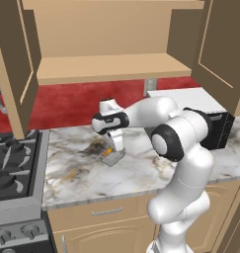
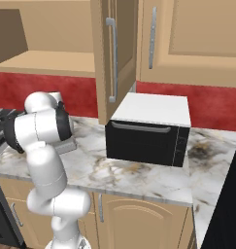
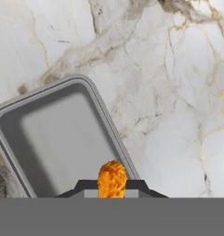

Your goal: Retrieve the tupperware from the cabinet, then place the raw meat into the tupperware to avoid contamination.

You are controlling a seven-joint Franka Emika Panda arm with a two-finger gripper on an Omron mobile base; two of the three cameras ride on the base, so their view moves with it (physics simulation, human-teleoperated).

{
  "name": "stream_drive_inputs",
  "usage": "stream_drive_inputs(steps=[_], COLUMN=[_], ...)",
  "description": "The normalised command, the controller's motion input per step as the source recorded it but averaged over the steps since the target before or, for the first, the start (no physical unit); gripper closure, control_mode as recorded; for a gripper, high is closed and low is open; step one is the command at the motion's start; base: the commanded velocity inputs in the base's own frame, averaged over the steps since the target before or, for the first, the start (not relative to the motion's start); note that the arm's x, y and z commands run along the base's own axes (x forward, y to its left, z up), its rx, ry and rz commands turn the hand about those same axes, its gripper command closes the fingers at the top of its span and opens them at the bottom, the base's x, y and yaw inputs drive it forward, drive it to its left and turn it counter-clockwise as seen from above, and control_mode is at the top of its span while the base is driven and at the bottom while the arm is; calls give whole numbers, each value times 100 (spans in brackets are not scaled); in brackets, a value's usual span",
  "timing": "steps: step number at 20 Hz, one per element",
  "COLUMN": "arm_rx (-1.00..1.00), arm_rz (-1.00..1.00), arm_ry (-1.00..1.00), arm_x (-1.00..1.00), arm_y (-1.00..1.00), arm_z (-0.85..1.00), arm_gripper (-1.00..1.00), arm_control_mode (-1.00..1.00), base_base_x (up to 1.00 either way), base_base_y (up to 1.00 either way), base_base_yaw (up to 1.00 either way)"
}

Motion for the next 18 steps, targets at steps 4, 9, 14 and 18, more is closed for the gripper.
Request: stream_drive_inputs(steps=[4, 9, 14, 18], arm_rx=[0, 0, 0, 0], arm_rz=[1, 0, 0, 0], arm_ry=[0, 4, 2, 0], arm_x=[5, -6, -2, 0], arm_y=[-5, -4, 0, 0], arm_z=[-8, -13, -13, -8], arm_gripper=[100, 100, 100, 100], arm_control_mode=[-100, -100, -100, -100], base_base_x=[0, 0, 0, 0], base_base_y=[0, 0, 0, 0], base_base_yaw=[0, 0, 0, 0])
